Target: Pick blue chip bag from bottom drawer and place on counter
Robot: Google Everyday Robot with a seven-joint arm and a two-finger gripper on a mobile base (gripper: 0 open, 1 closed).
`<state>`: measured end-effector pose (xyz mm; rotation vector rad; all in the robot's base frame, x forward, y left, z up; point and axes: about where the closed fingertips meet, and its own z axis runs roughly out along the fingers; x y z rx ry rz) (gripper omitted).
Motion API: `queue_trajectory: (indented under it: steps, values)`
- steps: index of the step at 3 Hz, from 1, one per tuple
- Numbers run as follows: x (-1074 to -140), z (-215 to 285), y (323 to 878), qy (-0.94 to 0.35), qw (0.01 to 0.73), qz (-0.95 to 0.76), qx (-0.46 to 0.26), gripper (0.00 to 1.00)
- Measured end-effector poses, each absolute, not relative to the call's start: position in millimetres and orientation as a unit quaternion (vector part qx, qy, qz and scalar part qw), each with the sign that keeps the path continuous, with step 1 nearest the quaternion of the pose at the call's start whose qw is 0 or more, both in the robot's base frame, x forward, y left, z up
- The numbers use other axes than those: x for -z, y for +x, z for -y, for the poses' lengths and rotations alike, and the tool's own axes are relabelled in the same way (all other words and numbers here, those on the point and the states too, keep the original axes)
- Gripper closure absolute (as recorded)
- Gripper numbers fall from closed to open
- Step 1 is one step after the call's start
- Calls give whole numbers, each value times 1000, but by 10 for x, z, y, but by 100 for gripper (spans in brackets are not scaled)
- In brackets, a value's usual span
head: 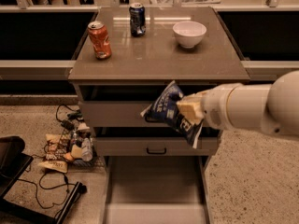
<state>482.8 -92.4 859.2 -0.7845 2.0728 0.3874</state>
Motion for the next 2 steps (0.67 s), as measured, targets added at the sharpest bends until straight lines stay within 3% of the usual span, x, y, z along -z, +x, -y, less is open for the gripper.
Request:
queue_trajectory:
  steps: [2]
  values:
    - [-9556, 1125, 5722, -291, 488, -811, -139, 100]
